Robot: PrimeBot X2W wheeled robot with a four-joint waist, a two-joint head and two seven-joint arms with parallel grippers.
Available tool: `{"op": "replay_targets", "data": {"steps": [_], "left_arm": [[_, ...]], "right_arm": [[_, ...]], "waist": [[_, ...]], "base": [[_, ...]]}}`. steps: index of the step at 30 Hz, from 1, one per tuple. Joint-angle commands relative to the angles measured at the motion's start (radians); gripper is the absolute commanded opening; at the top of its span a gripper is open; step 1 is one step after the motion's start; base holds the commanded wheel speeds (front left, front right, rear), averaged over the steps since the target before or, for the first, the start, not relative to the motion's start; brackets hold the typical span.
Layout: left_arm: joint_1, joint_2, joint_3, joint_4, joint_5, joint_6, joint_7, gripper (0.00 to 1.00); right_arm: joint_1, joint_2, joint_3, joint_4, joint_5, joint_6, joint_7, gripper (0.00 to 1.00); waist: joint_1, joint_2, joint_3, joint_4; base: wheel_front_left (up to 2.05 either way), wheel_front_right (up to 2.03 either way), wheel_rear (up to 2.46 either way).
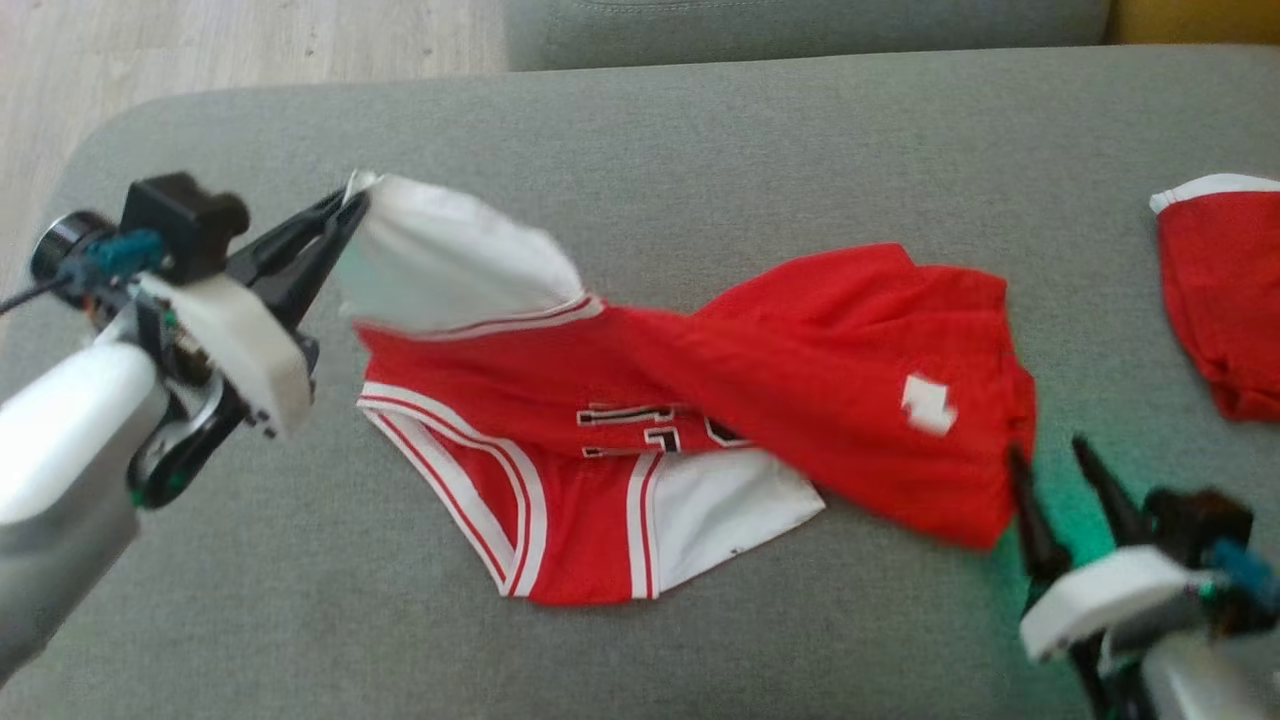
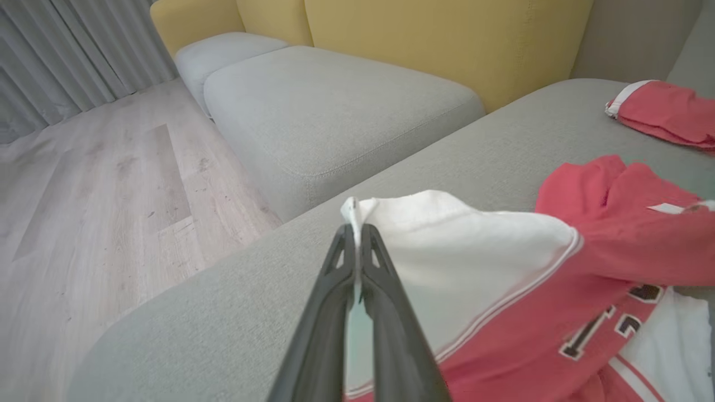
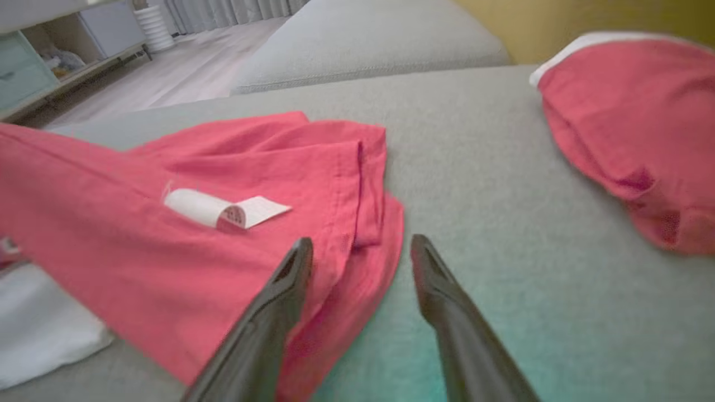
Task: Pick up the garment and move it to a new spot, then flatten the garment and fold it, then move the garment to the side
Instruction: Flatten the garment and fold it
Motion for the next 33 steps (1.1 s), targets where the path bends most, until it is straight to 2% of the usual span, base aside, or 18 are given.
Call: {"op": "replay_targets", "data": {"steps": [1, 10, 20, 21, 24, 27, 33], "left_arm": [[-0.030, 0.060, 0.054, -0.026, -0.003, 0.011, -0.012, 0.00], [0.015, 0.112, 0.060, -0.089, -0.021, 0.051, -0.014, 0.00], [0.015, 0.100, 0.054, -0.100, -0.024, 0.058, -0.008, 0.00], [0.016, 0.100, 0.053, -0.099, -0.024, 0.057, -0.008, 0.00], [0.017, 0.099, 0.051, -0.097, -0.026, 0.056, -0.009, 0.00], [0.017, 0.097, 0.049, -0.094, -0.027, 0.054, -0.008, 0.00], [0.017, 0.091, 0.044, -0.089, -0.028, 0.050, -0.008, 0.00]], "right_arm": [[0.023, -0.001, 0.022, -0.047, 0.025, 0.007, 0.002, 1.00], [0.121, 0.015, 0.088, -0.177, 0.189, 0.007, 0.017, 1.00], [0.115, -0.013, 0.127, -0.162, 0.295, 0.007, 0.035, 1.00], [0.114, -0.014, 0.132, -0.161, 0.307, 0.007, 0.035, 0.92], [0.109, -0.016, 0.146, -0.155, 0.334, 0.007, 0.030, 0.82], [0.106, -0.020, 0.159, -0.149, 0.349, 0.007, 0.026, 0.78], [0.089, -0.020, 0.179, -0.124, 0.369, 0.007, 0.017, 0.77]], "waist": [[0.0001, 0.0000, 0.004, 0.003], [0.0001, 0.0000, 0.027, 0.013], [0.0001, 0.0000, 0.023, 0.030], [0.0001, 0.0000, 0.021, 0.030], [0.0001, 0.0000, 0.016, 0.033], [0.0001, 0.0000, 0.011, 0.037], [0.0001, 0.0000, 0.005, 0.046]], "base": [[0.00, 0.00, 0.00], [0.00, 0.00, 0.00], [0.00, 0.00, 0.00], [0.00, 0.00, 0.00], [0.00, 0.00, 0.00], [0.00, 0.00, 0.00], [0.00, 0.00, 0.00]]}}
